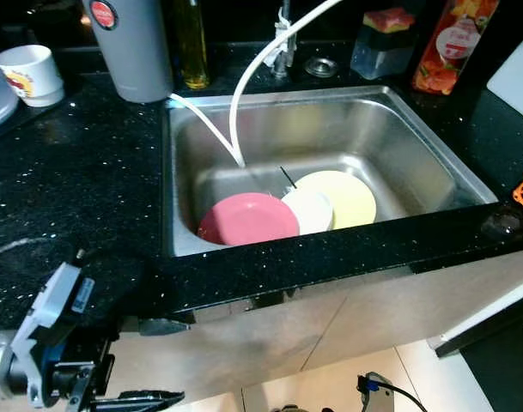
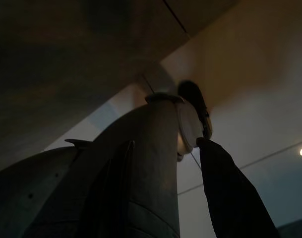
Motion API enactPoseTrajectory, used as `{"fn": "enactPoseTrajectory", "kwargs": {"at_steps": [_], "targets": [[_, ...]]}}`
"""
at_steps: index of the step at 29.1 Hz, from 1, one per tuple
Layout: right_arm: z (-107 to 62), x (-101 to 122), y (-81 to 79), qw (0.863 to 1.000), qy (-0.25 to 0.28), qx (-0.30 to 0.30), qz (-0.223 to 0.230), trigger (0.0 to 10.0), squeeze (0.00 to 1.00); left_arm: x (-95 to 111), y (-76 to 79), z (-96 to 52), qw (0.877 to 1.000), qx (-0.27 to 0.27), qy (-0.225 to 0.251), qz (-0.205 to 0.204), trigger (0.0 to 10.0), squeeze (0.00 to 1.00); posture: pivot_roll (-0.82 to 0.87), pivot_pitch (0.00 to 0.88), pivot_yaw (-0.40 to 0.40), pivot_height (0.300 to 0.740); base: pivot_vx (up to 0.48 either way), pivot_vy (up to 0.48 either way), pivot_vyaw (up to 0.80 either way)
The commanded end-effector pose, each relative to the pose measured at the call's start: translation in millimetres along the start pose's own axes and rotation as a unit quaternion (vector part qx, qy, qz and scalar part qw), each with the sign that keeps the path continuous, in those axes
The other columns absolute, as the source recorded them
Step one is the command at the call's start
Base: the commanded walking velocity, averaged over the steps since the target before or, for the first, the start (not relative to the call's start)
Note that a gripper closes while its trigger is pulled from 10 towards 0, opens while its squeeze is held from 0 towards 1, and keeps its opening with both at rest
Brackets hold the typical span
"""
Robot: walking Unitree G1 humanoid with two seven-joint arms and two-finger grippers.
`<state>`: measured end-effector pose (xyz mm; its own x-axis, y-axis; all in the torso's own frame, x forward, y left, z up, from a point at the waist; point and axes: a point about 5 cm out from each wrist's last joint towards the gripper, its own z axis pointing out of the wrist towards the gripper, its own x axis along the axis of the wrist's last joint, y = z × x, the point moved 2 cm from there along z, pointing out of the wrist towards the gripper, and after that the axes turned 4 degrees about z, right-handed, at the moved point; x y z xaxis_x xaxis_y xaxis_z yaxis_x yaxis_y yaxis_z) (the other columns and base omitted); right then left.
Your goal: Kitchen organization
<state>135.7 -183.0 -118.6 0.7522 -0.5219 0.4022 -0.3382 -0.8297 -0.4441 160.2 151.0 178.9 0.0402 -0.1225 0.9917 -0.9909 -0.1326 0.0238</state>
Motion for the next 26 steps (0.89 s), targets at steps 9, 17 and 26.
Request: {"fn": "enactPoseTrajectory", "kwargs": {"at_steps": [9, 17, 26], "targets": [[-2.2, -16, 1.5, 1.0, -0.027, -0.003, 0.003, 10.0, 0.0, -9, 7.6, 5.5, 0.999, -0.008, -0.005, -0.034, 10.0, 0.0, 0.13, 0.094, -0.072, 0.74, -0.293, 0.0, 0.0], [-2.0, -15, 1.2, 1.0, -0.027, -0.003, 0.003, 10.0, 0.0, -17, 8.8, 4.4, 0.999, -0.006, -0.012, -0.051, 10.0, 0.0, 0.13, 0.099, -0.07, 0.74, -0.336, 0.0, 0.0], [-1.9, -15, 1.3, 1.0, -0.027, -0.004, 0.003, 10.0, 0.0, -37, 6.5, 0.9, 0.996, 0.004, -0.037, -0.082, 10.0, 0.0, 0.12, 0.1, -0.069, 0.74, -0.34, 0.0, 0.0]]}}
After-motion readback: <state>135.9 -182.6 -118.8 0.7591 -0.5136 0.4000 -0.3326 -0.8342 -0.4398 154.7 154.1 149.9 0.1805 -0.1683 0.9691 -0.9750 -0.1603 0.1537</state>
